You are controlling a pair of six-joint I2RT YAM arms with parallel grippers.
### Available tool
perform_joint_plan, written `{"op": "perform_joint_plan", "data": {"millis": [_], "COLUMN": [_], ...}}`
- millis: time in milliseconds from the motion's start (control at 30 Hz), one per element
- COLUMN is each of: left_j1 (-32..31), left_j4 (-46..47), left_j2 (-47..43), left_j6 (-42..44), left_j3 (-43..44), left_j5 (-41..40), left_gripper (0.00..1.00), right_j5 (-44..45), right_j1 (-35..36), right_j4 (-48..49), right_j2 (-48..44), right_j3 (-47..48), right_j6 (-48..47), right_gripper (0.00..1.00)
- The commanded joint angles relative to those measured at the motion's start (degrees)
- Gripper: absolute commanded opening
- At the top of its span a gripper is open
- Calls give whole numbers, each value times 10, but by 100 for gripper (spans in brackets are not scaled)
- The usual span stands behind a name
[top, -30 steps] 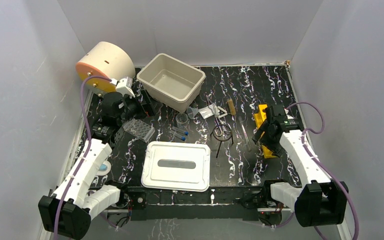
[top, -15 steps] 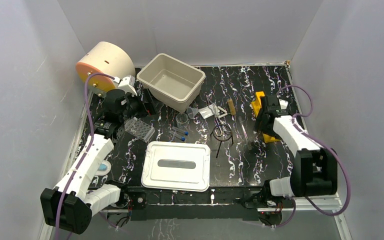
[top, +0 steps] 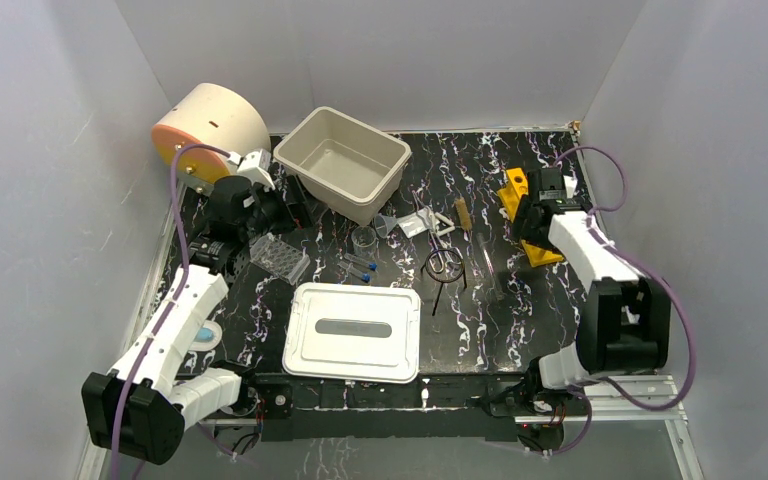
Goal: Organize the chemistry lab equipment
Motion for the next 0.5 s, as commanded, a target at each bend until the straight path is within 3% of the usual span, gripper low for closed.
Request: {"op": "perform_joint_plan", "data": {"millis": [0, 133, 233, 367, 467], "left_j1": [-3, -3, -3, -3, -3], "left_j4": [-12, -35, -44, -50, -55], "left_j2": [9, 18, 18, 11, 12], "left_j6": [4, -7, -10, -19, -24], "left_j3": [31, 39, 38, 31, 30], "left_j5": [-10, -27, -18, -15, -7], "left_gripper": [98, 98, 98, 98, 98], "right_j5": [-96, -195, -281, -264, -199], "right_j1": [-2, -2, 5, 51, 91], "right_j4": [-33, -43, -25, -25, -27], "right_j2": [-107, -171, -183, -155, -113], "right_j3": [11, -8, -24, -22, -15], "right_j6": [-2, -1, -26, -34, -28], "right_gripper": [83, 81, 73, 66, 63]}}
